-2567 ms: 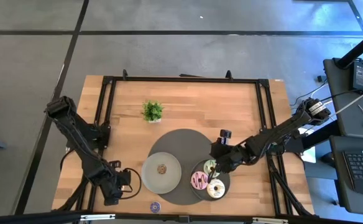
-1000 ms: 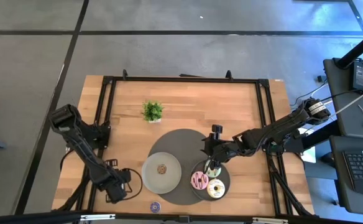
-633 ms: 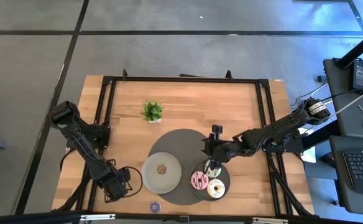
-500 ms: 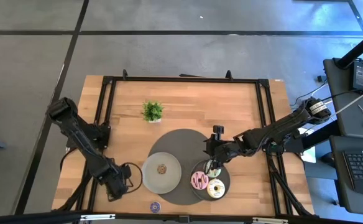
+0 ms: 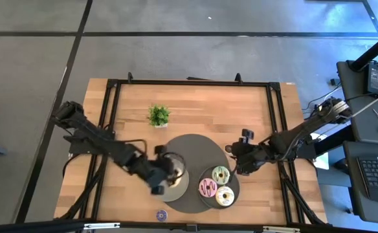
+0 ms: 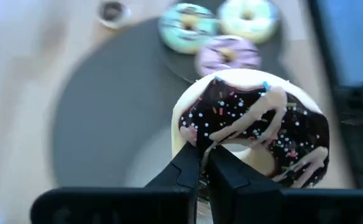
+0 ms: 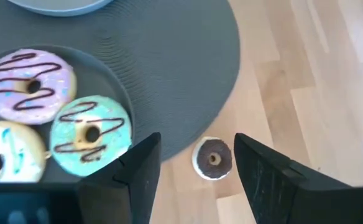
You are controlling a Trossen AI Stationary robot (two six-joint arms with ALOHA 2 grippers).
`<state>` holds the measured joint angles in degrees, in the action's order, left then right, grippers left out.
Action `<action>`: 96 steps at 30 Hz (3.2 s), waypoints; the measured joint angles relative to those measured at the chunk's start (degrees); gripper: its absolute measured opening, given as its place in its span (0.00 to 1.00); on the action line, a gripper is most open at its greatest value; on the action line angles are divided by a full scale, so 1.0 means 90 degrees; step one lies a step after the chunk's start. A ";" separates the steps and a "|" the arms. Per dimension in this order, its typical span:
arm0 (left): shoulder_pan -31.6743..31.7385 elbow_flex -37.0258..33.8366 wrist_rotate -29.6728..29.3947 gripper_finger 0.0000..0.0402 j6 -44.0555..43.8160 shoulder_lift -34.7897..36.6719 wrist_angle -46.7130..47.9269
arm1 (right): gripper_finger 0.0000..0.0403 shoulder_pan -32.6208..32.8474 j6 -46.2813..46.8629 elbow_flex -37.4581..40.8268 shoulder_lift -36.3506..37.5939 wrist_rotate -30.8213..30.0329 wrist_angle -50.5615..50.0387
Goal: Pick & Place donuts
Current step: Put the large black donut on the dark grey plate
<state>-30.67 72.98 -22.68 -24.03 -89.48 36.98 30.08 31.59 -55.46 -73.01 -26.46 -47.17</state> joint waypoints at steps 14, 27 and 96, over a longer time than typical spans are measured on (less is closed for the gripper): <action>0.2280 0.1592 0.0216 0.02 0.1220 -0.2346 -0.0043 | 0.51 0.0364 0.0312 0.0000 0.0072 0.0013 -0.0084; 0.3007 0.2600 0.0977 0.05 0.1255 -0.3604 0.0821 | 0.51 0.0364 0.0274 0.0000 0.0072 -0.0002 -0.0082; 0.1170 -0.1509 0.1297 0.36 0.1748 0.0033 -0.4199 | 0.51 -0.2445 -0.1699 0.0002 -0.2966 0.1290 0.3350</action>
<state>-20.14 59.40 -11.00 -8.29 -89.19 -0.81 8.08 16.29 -55.44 -99.70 -14.85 -17.02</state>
